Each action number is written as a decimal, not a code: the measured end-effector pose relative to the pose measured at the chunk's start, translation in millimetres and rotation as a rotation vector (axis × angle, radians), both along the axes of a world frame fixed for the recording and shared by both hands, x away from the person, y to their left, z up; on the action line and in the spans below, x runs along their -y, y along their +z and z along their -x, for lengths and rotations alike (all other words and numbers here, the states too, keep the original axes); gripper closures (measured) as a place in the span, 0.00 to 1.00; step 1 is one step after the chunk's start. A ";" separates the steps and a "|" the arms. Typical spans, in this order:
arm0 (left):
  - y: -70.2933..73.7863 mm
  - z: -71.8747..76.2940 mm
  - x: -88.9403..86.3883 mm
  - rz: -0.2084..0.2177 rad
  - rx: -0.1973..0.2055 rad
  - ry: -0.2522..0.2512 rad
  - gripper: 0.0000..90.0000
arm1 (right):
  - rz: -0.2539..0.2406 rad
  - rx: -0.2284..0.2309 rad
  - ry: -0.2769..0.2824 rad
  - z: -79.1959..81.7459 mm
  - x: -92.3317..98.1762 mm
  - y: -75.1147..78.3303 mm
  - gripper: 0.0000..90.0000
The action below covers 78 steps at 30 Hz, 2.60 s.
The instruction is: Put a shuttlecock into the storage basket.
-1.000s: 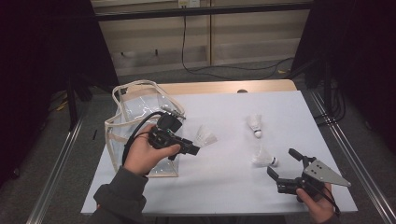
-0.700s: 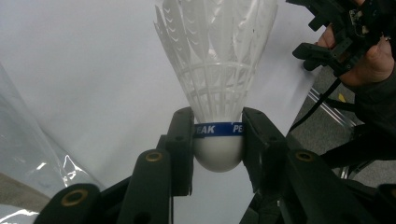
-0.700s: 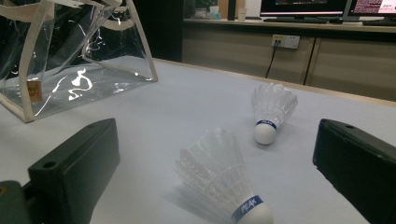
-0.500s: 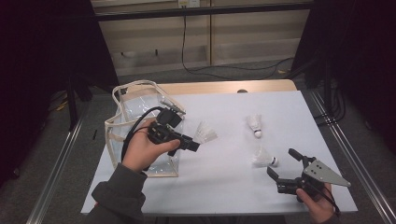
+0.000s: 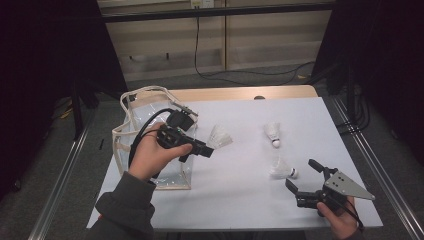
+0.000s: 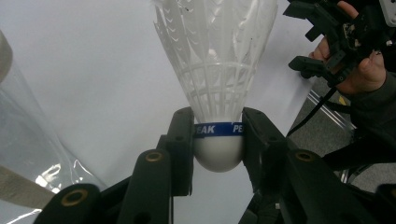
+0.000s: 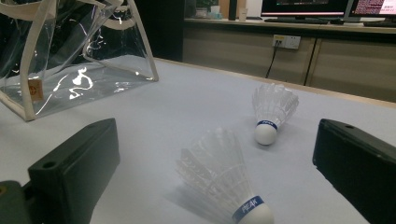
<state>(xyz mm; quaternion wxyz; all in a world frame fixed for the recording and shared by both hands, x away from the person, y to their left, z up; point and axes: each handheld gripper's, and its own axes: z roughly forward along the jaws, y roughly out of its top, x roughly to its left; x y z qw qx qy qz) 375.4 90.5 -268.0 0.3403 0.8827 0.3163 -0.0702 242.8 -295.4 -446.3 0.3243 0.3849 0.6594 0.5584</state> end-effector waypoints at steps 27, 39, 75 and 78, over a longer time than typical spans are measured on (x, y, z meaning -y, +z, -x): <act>17.7 -13.4 -4.3 -0.010 0.000 0.028 0.73 | -0.002 -0.004 0.006 0.3 -0.5 0.1 0.01; 26.6 -17.3 -4.0 -0.015 -0.001 0.027 0.73 | -0.002 -0.005 0.006 0.4 -0.6 0.2 0.01; 45.3 -31.4 -10.1 -0.031 0.035 0.074 0.73 | -0.001 -0.004 0.011 0.6 -1.3 0.2 0.01; 47.1 -32.6 -11.1 -0.031 0.037 0.077 0.73 | 0.006 0.003 0.017 0.6 -1.7 0.4 0.01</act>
